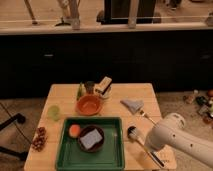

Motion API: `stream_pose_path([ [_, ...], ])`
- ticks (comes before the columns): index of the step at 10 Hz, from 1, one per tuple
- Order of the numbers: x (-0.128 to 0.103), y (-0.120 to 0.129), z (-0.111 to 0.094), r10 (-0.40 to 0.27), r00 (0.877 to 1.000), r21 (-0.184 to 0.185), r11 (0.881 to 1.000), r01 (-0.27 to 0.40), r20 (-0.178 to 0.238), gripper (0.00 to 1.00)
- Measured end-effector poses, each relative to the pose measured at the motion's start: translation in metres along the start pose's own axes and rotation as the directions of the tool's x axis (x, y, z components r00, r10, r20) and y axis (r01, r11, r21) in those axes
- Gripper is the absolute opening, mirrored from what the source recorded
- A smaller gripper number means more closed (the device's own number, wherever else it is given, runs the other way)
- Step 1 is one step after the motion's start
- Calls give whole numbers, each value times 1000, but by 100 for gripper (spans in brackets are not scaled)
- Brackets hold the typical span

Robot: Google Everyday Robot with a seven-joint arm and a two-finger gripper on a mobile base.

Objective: Place brush in red bowl

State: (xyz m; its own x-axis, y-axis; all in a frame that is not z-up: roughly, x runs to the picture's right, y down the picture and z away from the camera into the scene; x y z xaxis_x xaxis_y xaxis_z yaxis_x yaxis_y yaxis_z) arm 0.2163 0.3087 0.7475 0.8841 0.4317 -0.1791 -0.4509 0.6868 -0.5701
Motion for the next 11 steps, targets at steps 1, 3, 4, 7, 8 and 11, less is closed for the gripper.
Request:
stream_pose_path([
  [1,4,0,4,14,1000,-1,1000,-14,-3,80],
  [3,10,-2,7,42,999,3,999,-42,-10,80],
  [4,12,-3,7,49,999,8,999,-49,-13,80],
  [7,14,-5,9,62,998,18,998,-62,-23,80],
  [8,14,-6,10,67,997,17,998,-67,-25,80],
  [11,15,-9,19,92,995,-2,996,-93,-28,80],
])
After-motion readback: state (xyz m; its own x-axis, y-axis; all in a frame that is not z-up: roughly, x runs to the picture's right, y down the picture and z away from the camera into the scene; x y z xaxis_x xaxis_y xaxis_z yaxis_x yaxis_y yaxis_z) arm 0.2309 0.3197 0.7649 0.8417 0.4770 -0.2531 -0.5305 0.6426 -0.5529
